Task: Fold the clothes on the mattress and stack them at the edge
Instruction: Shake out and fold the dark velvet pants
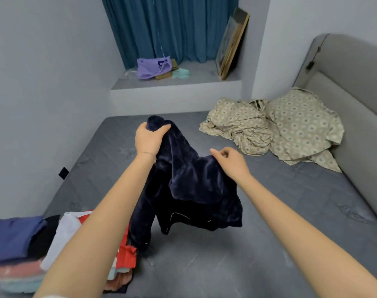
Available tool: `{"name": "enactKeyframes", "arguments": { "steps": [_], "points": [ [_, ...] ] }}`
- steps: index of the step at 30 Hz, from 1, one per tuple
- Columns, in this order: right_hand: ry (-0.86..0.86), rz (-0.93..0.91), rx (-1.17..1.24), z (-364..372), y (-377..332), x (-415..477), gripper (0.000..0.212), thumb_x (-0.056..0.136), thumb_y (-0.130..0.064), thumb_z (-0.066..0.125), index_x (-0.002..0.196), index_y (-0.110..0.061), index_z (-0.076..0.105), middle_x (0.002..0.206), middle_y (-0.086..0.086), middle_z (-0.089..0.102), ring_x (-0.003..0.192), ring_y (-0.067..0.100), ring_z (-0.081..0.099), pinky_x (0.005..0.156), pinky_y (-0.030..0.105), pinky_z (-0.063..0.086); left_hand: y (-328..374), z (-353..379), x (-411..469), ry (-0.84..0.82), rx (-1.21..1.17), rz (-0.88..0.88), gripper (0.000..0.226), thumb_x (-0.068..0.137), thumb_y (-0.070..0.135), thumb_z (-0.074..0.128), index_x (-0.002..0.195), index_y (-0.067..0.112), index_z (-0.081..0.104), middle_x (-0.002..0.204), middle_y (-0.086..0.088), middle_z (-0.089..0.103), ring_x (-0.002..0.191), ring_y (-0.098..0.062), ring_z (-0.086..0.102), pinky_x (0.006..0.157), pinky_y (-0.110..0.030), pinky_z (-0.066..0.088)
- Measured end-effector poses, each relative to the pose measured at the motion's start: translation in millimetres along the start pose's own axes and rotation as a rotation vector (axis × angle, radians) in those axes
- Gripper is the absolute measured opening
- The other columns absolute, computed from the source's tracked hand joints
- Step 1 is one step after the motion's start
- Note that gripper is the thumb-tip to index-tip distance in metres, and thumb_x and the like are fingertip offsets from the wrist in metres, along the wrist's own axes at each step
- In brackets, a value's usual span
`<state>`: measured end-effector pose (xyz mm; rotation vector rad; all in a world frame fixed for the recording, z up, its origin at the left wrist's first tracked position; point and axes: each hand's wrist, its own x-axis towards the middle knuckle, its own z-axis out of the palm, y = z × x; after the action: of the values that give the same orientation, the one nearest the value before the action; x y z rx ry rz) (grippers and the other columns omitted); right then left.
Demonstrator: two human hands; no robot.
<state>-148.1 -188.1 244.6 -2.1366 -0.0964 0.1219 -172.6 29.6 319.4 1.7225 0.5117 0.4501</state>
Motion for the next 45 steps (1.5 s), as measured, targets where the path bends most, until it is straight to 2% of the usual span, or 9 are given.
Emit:
{"name": "enactKeyframes", "arguments": {
  "steps": [7,11,14,17,19,24,30,37,45],
  "points": [
    [-0.228,-0.141,0.212,37.5,-41.1,-38.9,0.068,0.071,-0.068,0.067,0.126,-0.034,0.046,0.122,-0.02,0.052,0.115,0.006,0.052,0.081,0.015,0.041,-1.2,12.3,3.6,-0.087,0.098,-0.128,0.033,0.079,0.031,0.074,0.097,0.011,0.056,0.102,-0.009,0.066,0.095,-0.027,0.064,0.089,-0.044,0.054],
    [-0.364,-0.206,0.095,57.1,-48.4,-39.2,0.112,0.065,-0.056,0.081,0.151,-0.027,0.015,0.153,-0.01,0.032,0.136,0.009,0.038,0.107,0.032,0.04,-1.0,20.4,5.0,-0.162,0.09,-0.248,0.032,0.084,0.03,0.07,0.092,0.008,0.049,0.09,-0.005,0.059,0.085,-0.024,0.059,0.069,-0.032,0.051],
    [-0.224,-0.227,0.055,60.4,-45.3,-29.5,0.082,0.079,-0.032,0.076,0.146,-0.021,0.031,0.138,-0.004,0.051,0.123,0.013,0.052,0.096,0.028,0.046,2.4,19.1,8.4,-0.247,0.016,-0.304,0.033,0.087,0.028,0.069,0.101,0.005,0.051,0.093,-0.009,0.061,0.084,-0.023,0.062,0.07,-0.032,0.051],
    [-0.13,-0.187,0.185,45.7,-43.1,-12.7,0.009,0.084,-0.018,0.07,0.088,-0.021,0.062,0.078,-0.008,0.061,0.072,0.004,0.057,0.065,0.023,0.039,0.8,8.6,13.2,-0.43,-0.007,-0.262,0.024,0.094,0.028,0.061,0.085,0.007,0.052,0.076,-0.008,0.062,0.068,-0.012,0.067,0.067,-0.025,0.057],
    [-0.158,-0.179,0.225,31.5,-39.1,-0.6,0.019,0.085,-0.015,0.069,0.07,-0.013,0.057,0.063,-0.004,0.052,0.06,0.005,0.045,0.059,0.027,0.033,-8.9,1.4,14.1,-0.538,0.022,-0.253,0.024,0.099,0.029,0.051,0.089,0.007,0.055,0.071,-0.003,0.065,0.066,-0.011,0.068,0.068,-0.023,0.058],
    [-0.236,-0.147,0.296,5.5,-31.0,13.6,0.012,0.088,-0.021,0.068,0.089,-0.01,0.071,0.082,0.003,0.072,0.078,0.009,0.066,0.068,0.02,0.049,-55.3,-0.5,17.0,-0.608,0.19,-0.229,0.025,0.1,0.014,0.044,0.122,0.011,0.056,0.102,-0.005,0.062,0.082,-0.014,0.061,0.07,-0.022,0.052],
    [-0.304,-0.095,0.444,-6.9,-26.0,23.6,0.018,0.093,-0.025,0.062,0.101,-0.011,0.07,0.095,0.002,0.074,0.089,0.014,0.07,0.082,0.027,0.054,-95.3,25.0,1.1,-0.861,0.312,-0.045,0.048,0.093,0.007,0.058,0.135,0.022,0.042,0.134,0.001,0.05,0.128,-0.015,0.043,0.11,-0.033,0.033],
    [-0.212,-0.017,0.397,-21.8,-13.5,30.3,0.018,0.093,-0.03,0.062,0.102,-0.016,0.068,0.093,-0.004,0.075,0.087,0.011,0.071,0.072,0.02,0.054,-90.0,22.0,23.2,-0.744,0.117,0.005,0.015,0.101,0.018,0.046,0.114,0.025,0.051,0.113,0.01,0.061,0.099,0.0,0.06,0.078,-0.016,0.045],
    [0.025,0.092,0.334,-18.1,13.7,33.8,0.021,0.085,-0.029,0.072,0.099,-0.023,0.058,0.111,-0.01,0.056,0.105,0.008,0.051,0.081,0.018,0.041,-69.5,-0.6,60.4,-0.722,0.157,0.144,0.011,0.101,0.022,0.046,0.091,0.016,0.048,0.082,-0.011,0.058,0.07,-0.015,0.051,0.065,-0.031,0.043]
  ]
}}
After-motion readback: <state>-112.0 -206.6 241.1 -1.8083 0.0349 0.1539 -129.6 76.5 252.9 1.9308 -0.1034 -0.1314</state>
